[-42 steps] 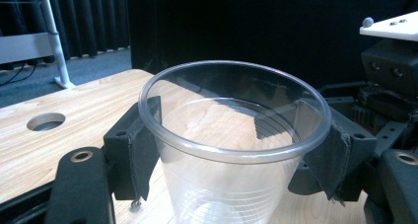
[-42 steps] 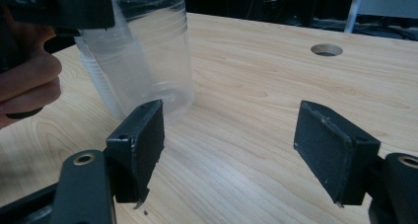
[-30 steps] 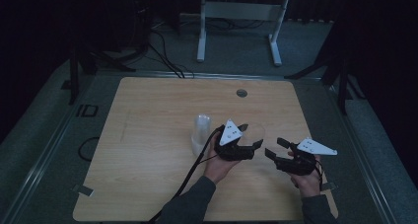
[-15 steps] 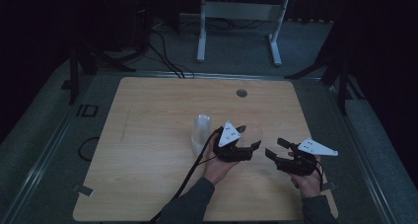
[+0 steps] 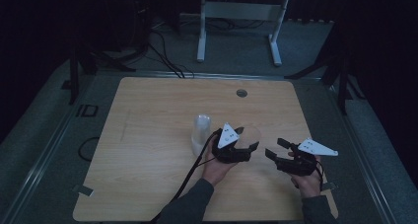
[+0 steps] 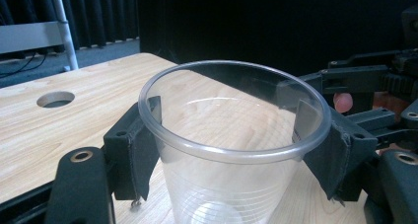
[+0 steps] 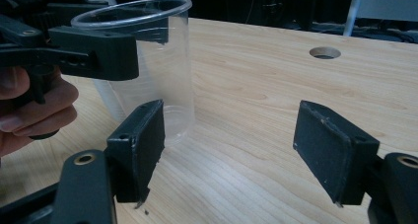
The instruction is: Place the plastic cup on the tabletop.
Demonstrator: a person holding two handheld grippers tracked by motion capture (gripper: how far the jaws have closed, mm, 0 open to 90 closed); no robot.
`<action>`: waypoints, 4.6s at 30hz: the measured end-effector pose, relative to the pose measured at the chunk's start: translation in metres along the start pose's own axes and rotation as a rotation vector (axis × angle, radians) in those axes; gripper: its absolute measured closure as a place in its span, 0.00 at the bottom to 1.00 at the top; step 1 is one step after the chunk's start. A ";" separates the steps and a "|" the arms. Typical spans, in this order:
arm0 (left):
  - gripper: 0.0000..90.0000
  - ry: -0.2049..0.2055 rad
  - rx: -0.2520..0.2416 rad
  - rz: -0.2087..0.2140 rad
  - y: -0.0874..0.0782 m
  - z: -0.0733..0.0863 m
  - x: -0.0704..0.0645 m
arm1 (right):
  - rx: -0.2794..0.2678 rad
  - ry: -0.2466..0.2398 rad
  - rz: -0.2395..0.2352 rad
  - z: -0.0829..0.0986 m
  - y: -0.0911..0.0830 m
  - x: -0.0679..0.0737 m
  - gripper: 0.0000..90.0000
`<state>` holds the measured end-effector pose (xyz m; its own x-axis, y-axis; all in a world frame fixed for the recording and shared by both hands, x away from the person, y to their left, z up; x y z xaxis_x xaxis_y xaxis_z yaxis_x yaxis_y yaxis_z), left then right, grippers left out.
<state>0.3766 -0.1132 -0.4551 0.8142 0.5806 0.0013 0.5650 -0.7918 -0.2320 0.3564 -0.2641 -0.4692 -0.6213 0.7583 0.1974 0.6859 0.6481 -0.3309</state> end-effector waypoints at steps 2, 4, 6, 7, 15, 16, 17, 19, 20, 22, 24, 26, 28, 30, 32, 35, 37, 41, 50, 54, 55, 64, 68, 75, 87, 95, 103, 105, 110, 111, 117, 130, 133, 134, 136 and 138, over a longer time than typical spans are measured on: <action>0.31 0.001 0.000 -0.002 0.000 0.001 0.001 | 0.002 0.002 -0.001 0.000 0.000 0.000 0.31; 0.31 0.000 0.001 -0.003 -0.001 0.001 0.001 | 0.003 0.003 -0.001 0.001 0.000 0.000 0.31; 0.31 0.000 0.001 -0.008 -0.001 0.003 0.002 | 0.005 0.001 -0.003 0.001 0.001 0.000 0.31; 0.31 -0.002 0.002 -0.009 -0.001 0.003 0.003 | 0.006 0.001 -0.003 0.001 0.001 0.001 0.31; 0.31 -0.004 0.006 -0.013 -0.001 0.007 0.003 | 0.007 -0.001 -0.005 0.002 0.001 0.001 0.31; 0.31 -0.004 0.006 -0.013 -0.001 0.007 0.003 | 0.007 -0.001 -0.005 0.002 0.001 0.001 0.31; 0.31 -0.004 0.006 -0.013 -0.001 0.007 0.003 | 0.007 -0.002 -0.005 0.002 0.001 0.001 0.31; 0.31 -0.001 0.007 -0.015 -0.001 0.009 0.003 | 0.008 -0.001 -0.004 0.002 0.001 0.000 0.31; 0.31 -0.001 0.010 -0.017 -0.001 0.009 0.004 | 0.008 0.000 -0.004 0.002 0.001 0.000 0.31; 0.31 -0.003 0.012 -0.018 -0.002 0.011 0.004 | 0.010 0.002 -0.004 0.002 0.001 0.001 0.31; 0.31 -0.005 0.010 -0.019 -0.002 0.012 0.005 | 0.011 0.001 -0.005 0.003 0.001 0.001 0.31; 0.31 -0.006 0.013 -0.021 -0.002 0.013 0.006 | 0.010 0.000 -0.005 0.003 0.002 0.001 0.31; 0.31 -0.008 0.013 -0.020 -0.002 0.015 0.006 | 0.011 -0.001 -0.005 0.003 0.002 0.001 0.31; 0.31 -0.008 0.019 -0.022 -0.002 0.017 0.007 | 0.012 0.000 -0.005 0.003 0.002 0.001 0.31; 0.31 -0.013 0.020 -0.024 -0.002 0.019 0.007 | 0.013 -0.001 -0.006 0.003 0.002 0.001 0.31; 0.31 -0.016 0.022 -0.025 -0.003 0.022 0.008 | 0.015 -0.003 -0.006 0.004 0.002 0.001 0.31; 0.31 -0.014 0.025 -0.023 -0.003 0.023 0.008 | 0.016 -0.005 -0.006 0.004 0.003 0.001 0.31; 0.31 -0.020 0.025 -0.020 -0.003 0.025 0.008 | 0.016 -0.005 -0.005 0.004 0.003 0.001 0.31; 0.31 -0.019 0.031 -0.019 -0.003 0.030 0.007 | 0.013 -0.002 -0.004 0.004 0.001 0.001 0.31; 0.31 -0.020 0.032 -0.020 -0.002 0.032 0.007 | 0.013 -0.004 -0.004 0.004 0.001 0.001 0.31; 0.31 -0.023 0.033 -0.020 -0.002 0.032 0.007 | 0.014 -0.004 -0.004 0.004 0.001 0.001 0.31; 0.31 -0.031 0.042 -0.027 -0.002 0.039 0.008 | 0.013 -0.002 -0.003 0.004 0.001 0.001 0.31; 0.31 -0.029 0.050 -0.030 -0.001 0.042 0.009 | 0.014 -0.002 -0.003 0.004 0.001 0.001 0.31; 0.31 -0.027 0.056 -0.033 0.000 0.046 0.010 | 0.016 -0.003 -0.005 0.005 0.001 0.001 0.31; 0.31 -0.022 0.061 -0.035 0.001 0.051 0.010 | 0.017 -0.001 -0.006 0.005 0.001 0.001 0.31; 0.30 -0.017 0.067 -0.046 0.003 0.054 0.009 | 0.018 0.001 -0.006 0.005 0.001 0.000 0.31; 0.29 -0.017 0.067 -0.043 0.002 0.056 0.008 | 0.018 0.000 -0.007 0.005 0.001 0.001 0.31; 0.29 -0.012 0.072 -0.043 0.002 0.057 0.008 | 0.017 0.000 -0.007 0.005 0.001 0.001 0.31; 0.27 -0.019 0.094 -0.031 0.002 0.062 0.005 | 0.017 0.000 -0.006 0.005 0.001 0.001 0.31; 0.27 -0.024 0.100 -0.024 0.002 0.062 0.005 | 0.017 0.001 -0.006 0.005 0.001 0.001 0.31; 0.22 -0.025 0.119 -0.023 0.001 0.065 0.002 | 0.016 -0.001 -0.005 0.005 0.001 0.000 0.31; 0.16 -0.019 0.166 -0.027 -0.005 0.073 -0.002 | 0.012 0.000 -0.003 0.005 0.000 0.000 0.31; 0.16 -0.014 0.172 -0.033 -0.009 0.075 -0.003 | 0.012 0.000 -0.003 0.005 0.000 0.000 0.31; 0.16 -0.013 0.170 -0.034 -0.010 0.075 -0.003 | 0.012 0.000 -0.003 0.005 0.000 0.000 0.31; 0.16 -0.015 0.170 -0.036 -0.013 0.076 -0.002 | 0.012 -0.001 -0.002 0.005 0.000 0.000 0.31; 0.16 -0.021 0.167 -0.039 -0.015 0.077 -0.002 | 0.011 0.000 -0.002 0.005 0.000 0.000 0.31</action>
<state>0.3565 -0.0880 -0.5270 0.7882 0.6154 -0.0064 0.5645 -0.7271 -0.3909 0.3548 -0.2647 -0.4735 -0.6227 0.7570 0.1979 0.6804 0.6488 -0.3407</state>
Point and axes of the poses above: each handheld gripper's, and its own axes: y roughly forward along the jaws, z roughly out of its underside, x roughly to its left, the point moved 8 cm from there along y, roughly forward along the jaws, and after that the axes turned 5 degrees about y, right-handed, at the moved point
